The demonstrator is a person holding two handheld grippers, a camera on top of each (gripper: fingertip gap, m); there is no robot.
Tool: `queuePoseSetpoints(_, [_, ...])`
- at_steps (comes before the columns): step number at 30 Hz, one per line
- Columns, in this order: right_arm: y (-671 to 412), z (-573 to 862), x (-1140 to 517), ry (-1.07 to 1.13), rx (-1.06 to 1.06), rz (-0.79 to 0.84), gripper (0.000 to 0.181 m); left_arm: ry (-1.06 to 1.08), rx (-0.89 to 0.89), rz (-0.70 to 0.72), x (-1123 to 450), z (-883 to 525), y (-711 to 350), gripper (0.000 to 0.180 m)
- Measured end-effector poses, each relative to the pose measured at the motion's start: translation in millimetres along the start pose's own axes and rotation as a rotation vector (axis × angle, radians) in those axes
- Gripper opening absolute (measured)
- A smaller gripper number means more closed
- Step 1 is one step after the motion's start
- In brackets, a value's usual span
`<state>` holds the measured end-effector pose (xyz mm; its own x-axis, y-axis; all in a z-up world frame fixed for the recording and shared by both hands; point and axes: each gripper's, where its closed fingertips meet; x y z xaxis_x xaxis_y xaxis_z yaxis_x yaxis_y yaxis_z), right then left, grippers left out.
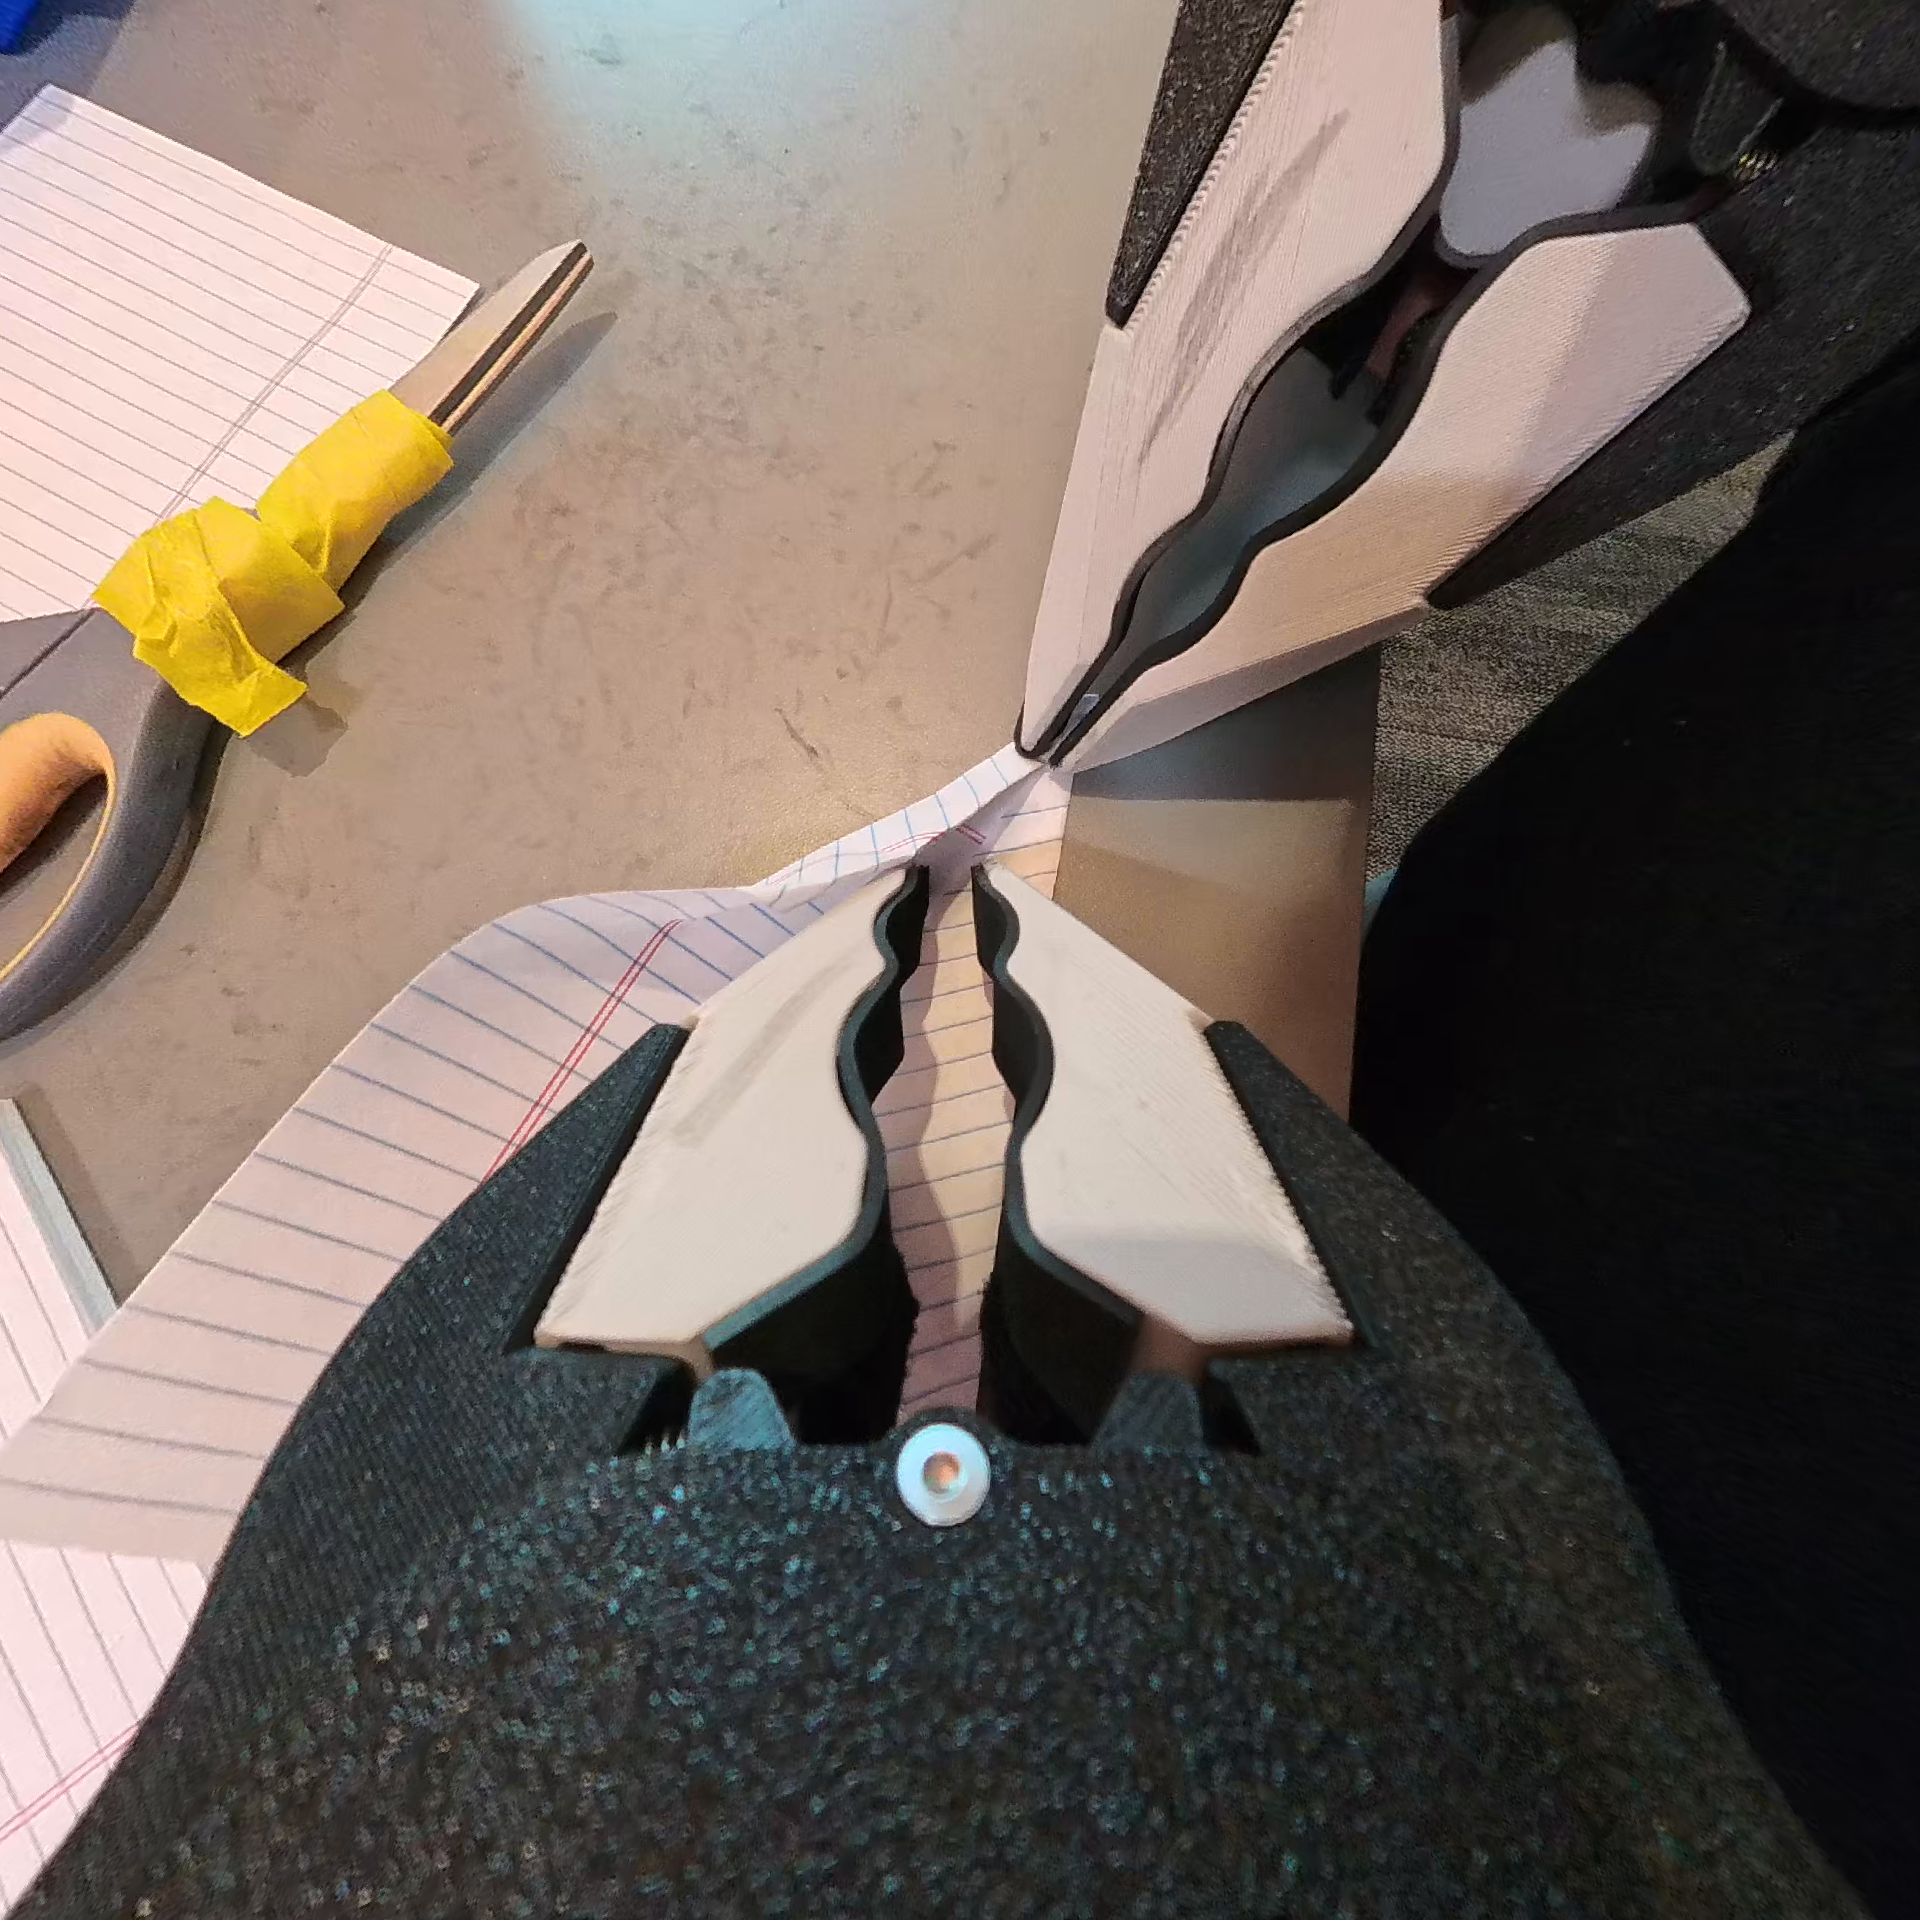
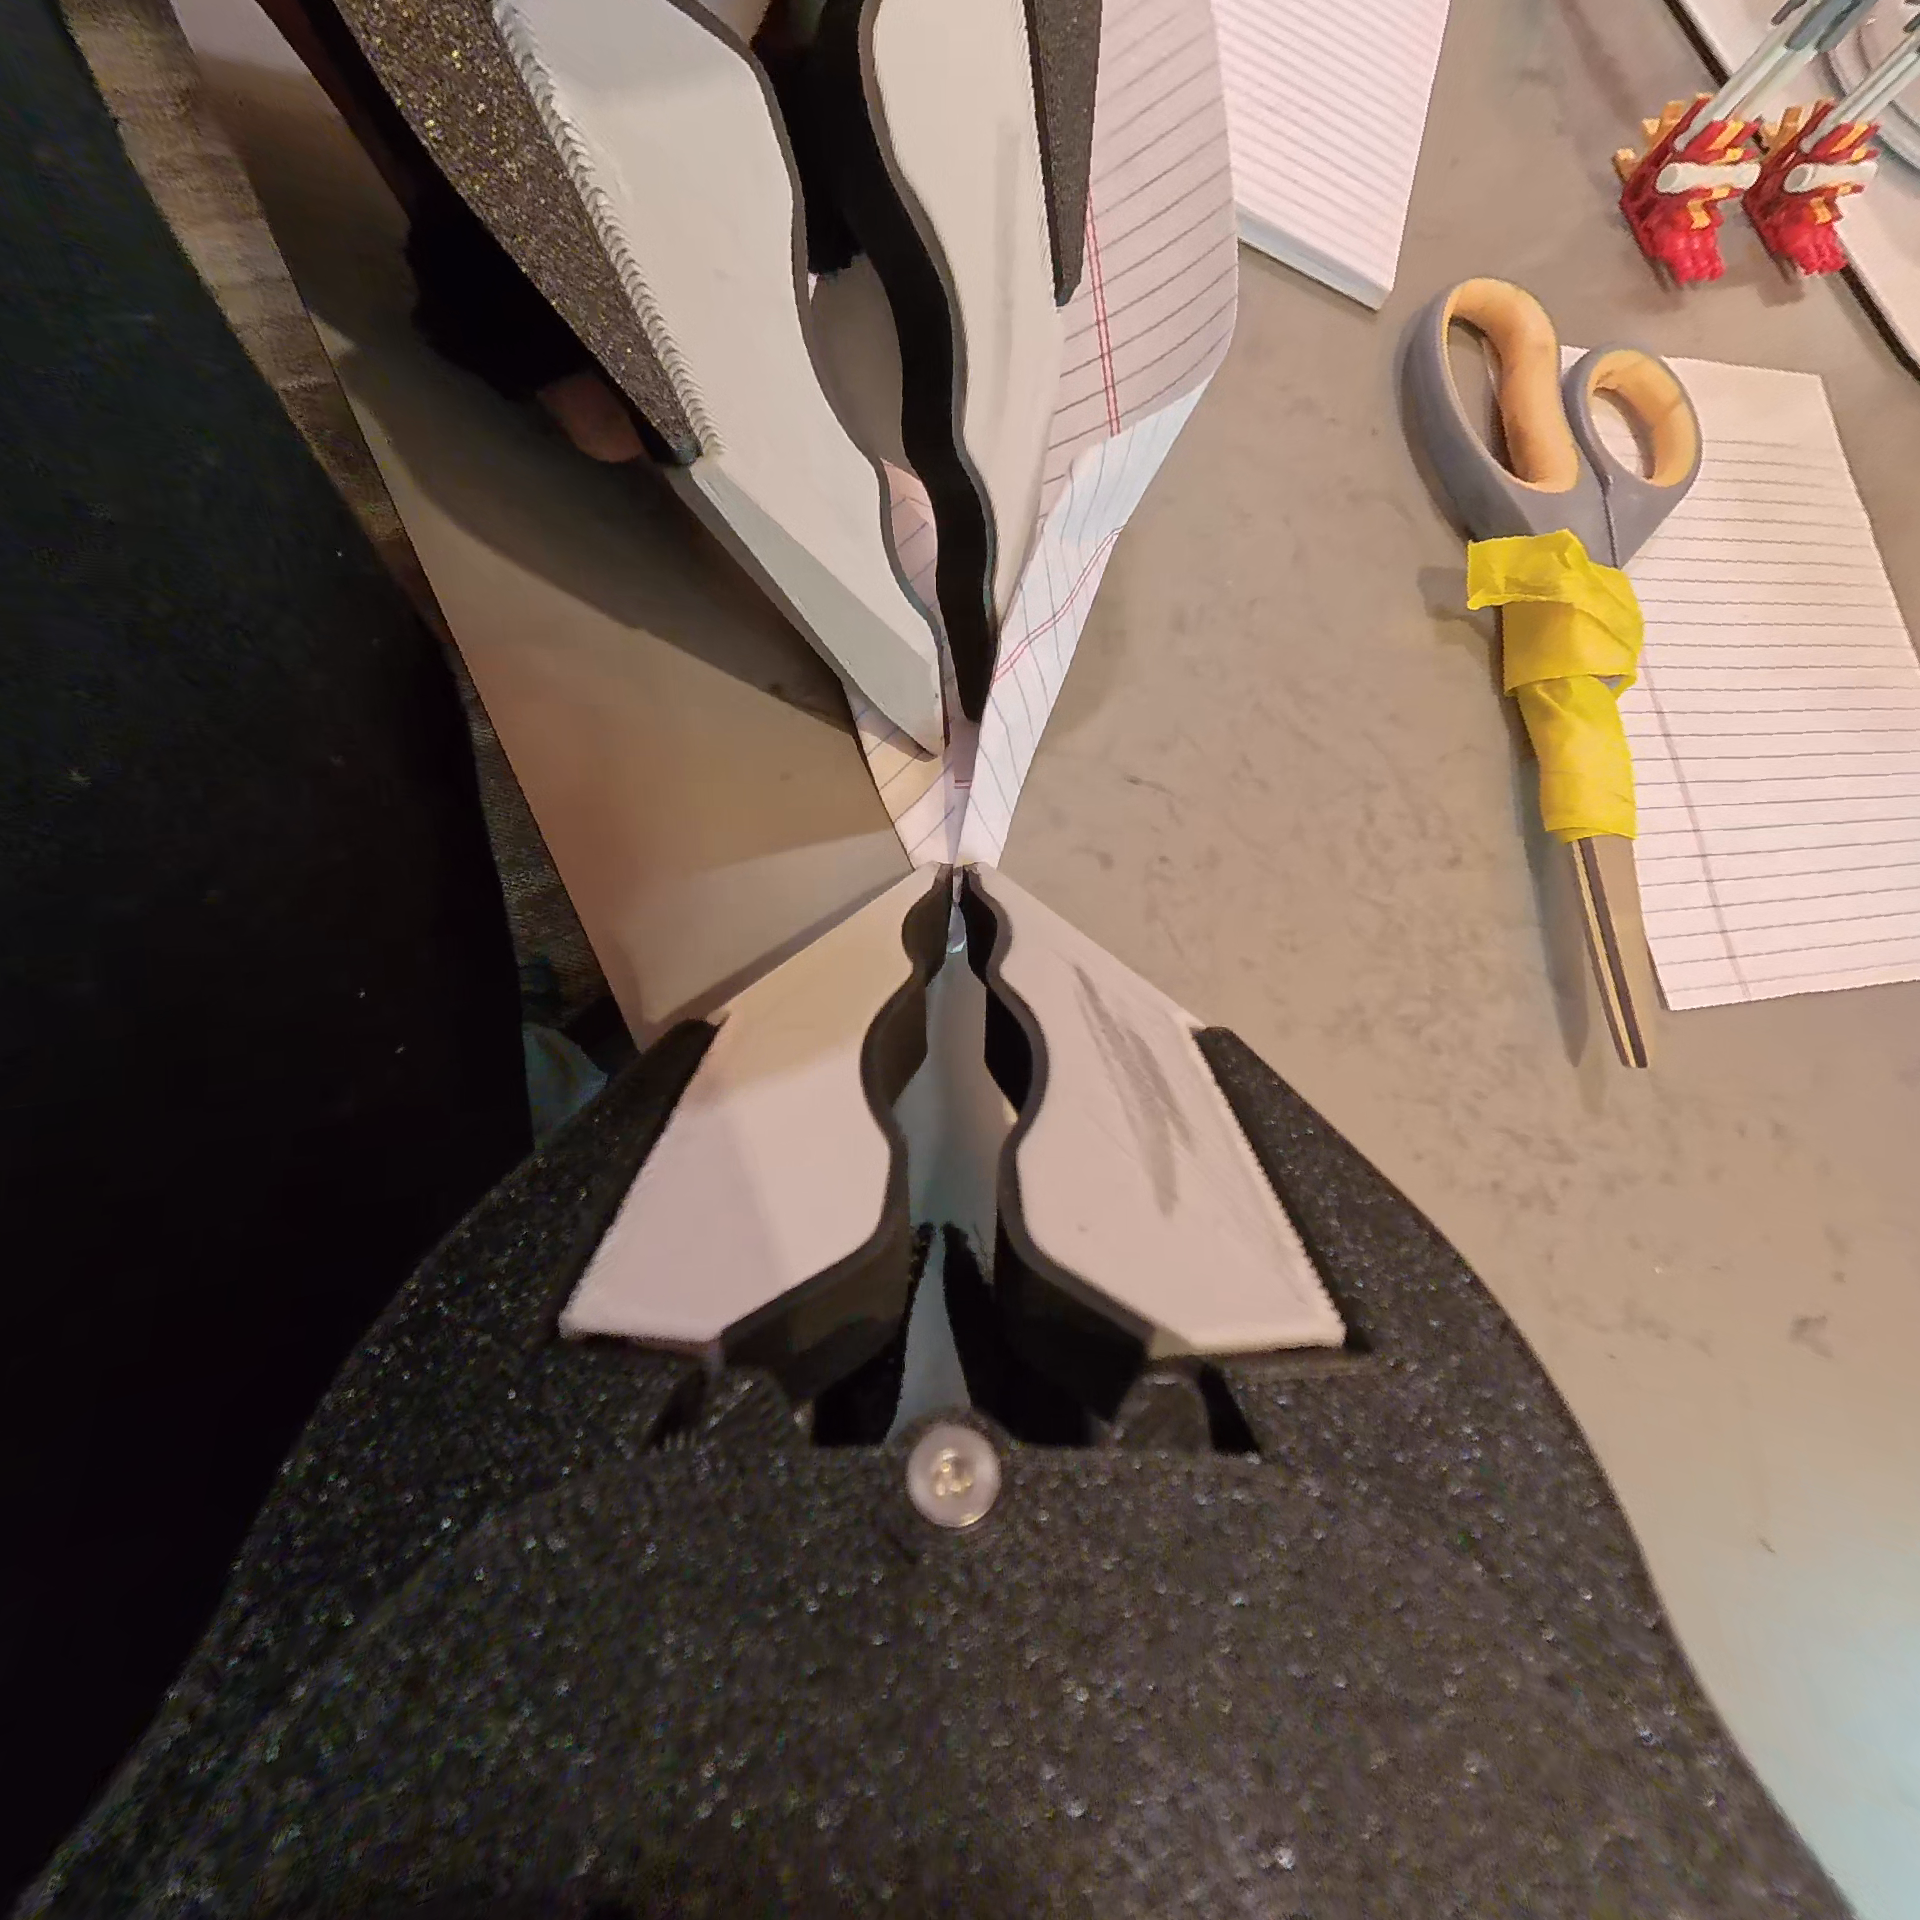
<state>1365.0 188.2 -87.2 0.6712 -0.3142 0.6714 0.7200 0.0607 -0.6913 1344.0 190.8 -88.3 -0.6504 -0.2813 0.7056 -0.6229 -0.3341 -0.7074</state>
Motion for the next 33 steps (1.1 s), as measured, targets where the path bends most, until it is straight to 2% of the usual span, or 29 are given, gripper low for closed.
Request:
queuePoseSetpoints(19, [1,6,-1,-0.037,-0.107,-0.013,0.000,0.008,0.000,0.000,0,1,0,0.009])
queuePoseSetpoints(22, [2,5,-2,-0.025,-0.072,-0.014,0.000,0.005,-0.006,0.000,1,1,0,0.010])
queuePoseSetpoints(30, [2,4,-2,-0.032,-0.066,-0.015,0.000,-0.029,-0.087,0.070,11,7,-8,0.011])
queuePoseSetpoints(33, [2,4,-2,-0.038,-0.073,-0.015,0.000,-0.043,-0.189,0.098,20,18,-17,0.013])
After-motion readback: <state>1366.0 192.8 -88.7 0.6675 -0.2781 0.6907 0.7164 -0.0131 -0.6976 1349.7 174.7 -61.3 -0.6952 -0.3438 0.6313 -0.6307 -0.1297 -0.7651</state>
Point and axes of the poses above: each gripper's, where its closed fingertips meet, x back along the fingers, y out of its underside, z = x × y across the jaws, and after that the axes turned 4 degrees about y, right-handed
